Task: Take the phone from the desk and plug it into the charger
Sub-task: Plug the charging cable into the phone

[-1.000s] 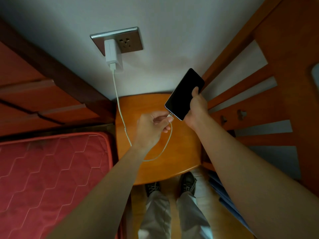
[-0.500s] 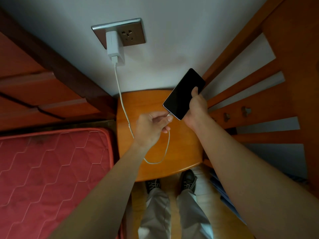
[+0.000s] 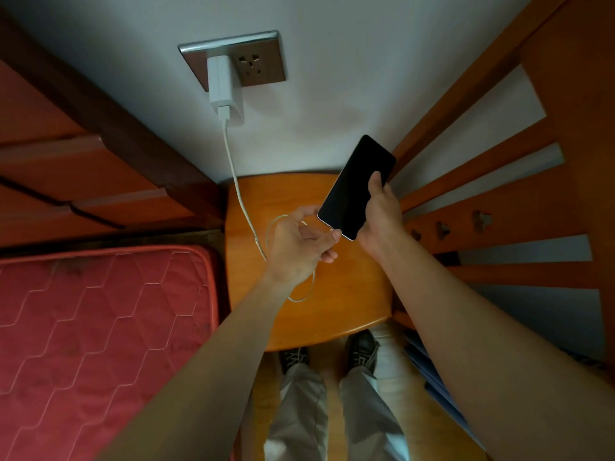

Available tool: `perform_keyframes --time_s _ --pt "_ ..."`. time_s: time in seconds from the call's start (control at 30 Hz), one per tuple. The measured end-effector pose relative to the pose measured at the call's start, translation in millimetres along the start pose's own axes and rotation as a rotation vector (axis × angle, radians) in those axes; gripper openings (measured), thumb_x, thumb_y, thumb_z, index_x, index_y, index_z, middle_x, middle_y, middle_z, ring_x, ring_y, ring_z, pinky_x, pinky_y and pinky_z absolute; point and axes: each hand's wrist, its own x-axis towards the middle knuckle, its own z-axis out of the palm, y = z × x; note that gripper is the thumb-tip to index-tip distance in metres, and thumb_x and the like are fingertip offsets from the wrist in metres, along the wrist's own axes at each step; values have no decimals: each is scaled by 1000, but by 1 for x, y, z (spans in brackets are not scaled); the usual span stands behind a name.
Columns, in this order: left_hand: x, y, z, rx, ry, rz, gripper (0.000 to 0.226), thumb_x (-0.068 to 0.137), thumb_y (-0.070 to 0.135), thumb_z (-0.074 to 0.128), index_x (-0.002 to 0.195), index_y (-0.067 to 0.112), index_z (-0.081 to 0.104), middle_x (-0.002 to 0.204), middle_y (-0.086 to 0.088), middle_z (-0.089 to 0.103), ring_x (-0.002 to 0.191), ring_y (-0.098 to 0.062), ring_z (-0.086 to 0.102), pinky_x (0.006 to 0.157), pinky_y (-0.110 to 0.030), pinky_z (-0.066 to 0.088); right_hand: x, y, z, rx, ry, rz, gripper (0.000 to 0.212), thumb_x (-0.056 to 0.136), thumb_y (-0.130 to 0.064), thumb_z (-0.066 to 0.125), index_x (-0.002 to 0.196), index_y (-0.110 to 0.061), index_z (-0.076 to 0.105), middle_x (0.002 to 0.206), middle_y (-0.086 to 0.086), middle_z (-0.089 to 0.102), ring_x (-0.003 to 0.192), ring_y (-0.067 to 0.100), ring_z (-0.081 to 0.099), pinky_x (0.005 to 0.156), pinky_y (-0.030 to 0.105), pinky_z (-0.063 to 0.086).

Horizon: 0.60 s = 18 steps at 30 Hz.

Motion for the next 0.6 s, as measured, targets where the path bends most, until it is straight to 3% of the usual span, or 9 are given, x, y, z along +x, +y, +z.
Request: perform_keyframes --time_s 0.1,0.2,0.3,0.37,0.43,0.5,0.57,0.6 --pt "2 -7 1 -14 -90 -39 66 93 7 78 151 11 46 84 -10 79 64 -11 78 64 -23 67 2 9 -8 -54 4 17 39 108 -36 50 145 -24 52 138 10 65 124 34 65 103 58 54" --pt "10 -24 4 -3 -67 -105 64 93 4 78 149 8 47 107 -23 77 80 -20 81 69 -27 68 5 23 -15 -70 -85 77 38 107 -15 51 145 -23 52 137 12 65 120 34 67 90 51 60" --pt "24 -46 12 74 -31 -135 57 94 11 79 144 13 52 125 -17 68 96 -30 79 79 -37 69 14 37 -26 -167 -160 130 45 107 -8 49 148 -26 47 136 13 64 117 35 66 86 52 59" --pt "35 -58 18 28 6 -156 46 100 16 72 143 16 54 127 -14 65 110 -36 75 91 -46 66 22 48 -32 -224 -186 132 46 107 -7 49 149 -27 46 134 11 64 114 31 67 85 50 59" --pt "48 -71 23 1 55 -174 40 106 18 63 145 16 54 123 -10 67 112 -35 74 95 -52 65 33 60 -34 -253 -187 115 44 107 -8 49 146 -29 48 130 8 65 112 30 67 84 49 59" --pt "61 -83 27 29 106 -193 36 108 20 59 144 17 55 121 -9 70 103 -27 73 91 -42 67 46 73 -33 -304 -169 70 40 106 -9 51 138 -33 53 128 5 66 113 29 67 87 50 59" --pt "75 -96 29 90 167 -191 34 107 21 61 141 17 59 123 -12 73 91 -18 69 65 -9 58 62 85 -32 -434 -115 -14 36 104 -10 55 131 -33 57 124 2 68 114 27 67 95 52 57" --pt "81 -103 29 137 185 -194 33 107 21 62 139 17 61 123 -11 73 88 -15 67 55 -5 50 69 91 -33 -511 -86 -56 34 103 -10 57 130 -32 58 124 1 69 115 27 67 98 51 56"
